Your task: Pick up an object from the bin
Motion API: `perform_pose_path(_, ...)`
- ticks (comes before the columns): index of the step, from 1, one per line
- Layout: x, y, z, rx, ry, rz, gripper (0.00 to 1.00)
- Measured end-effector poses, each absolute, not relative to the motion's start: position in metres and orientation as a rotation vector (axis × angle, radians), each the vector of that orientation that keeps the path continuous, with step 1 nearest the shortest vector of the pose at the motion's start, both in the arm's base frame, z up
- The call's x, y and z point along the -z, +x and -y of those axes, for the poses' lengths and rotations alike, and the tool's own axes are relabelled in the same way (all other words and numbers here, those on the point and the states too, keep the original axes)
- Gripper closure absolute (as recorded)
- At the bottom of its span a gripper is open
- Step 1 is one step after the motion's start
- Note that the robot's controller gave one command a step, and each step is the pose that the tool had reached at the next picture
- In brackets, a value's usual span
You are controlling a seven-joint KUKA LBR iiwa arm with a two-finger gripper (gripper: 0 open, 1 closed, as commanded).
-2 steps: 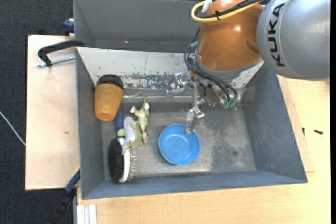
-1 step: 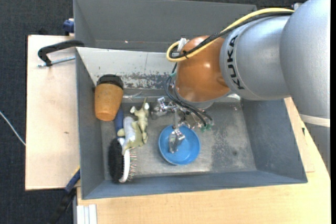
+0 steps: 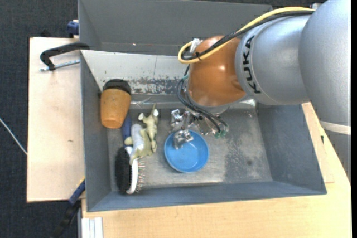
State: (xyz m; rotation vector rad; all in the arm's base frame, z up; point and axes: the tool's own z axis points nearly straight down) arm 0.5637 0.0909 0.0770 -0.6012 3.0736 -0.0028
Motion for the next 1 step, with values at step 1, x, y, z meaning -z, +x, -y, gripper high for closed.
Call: perform_pose_path(1, -0.2454, 0.5682, -0.1066, -0.001, -0.680, -3.051, 1.00)
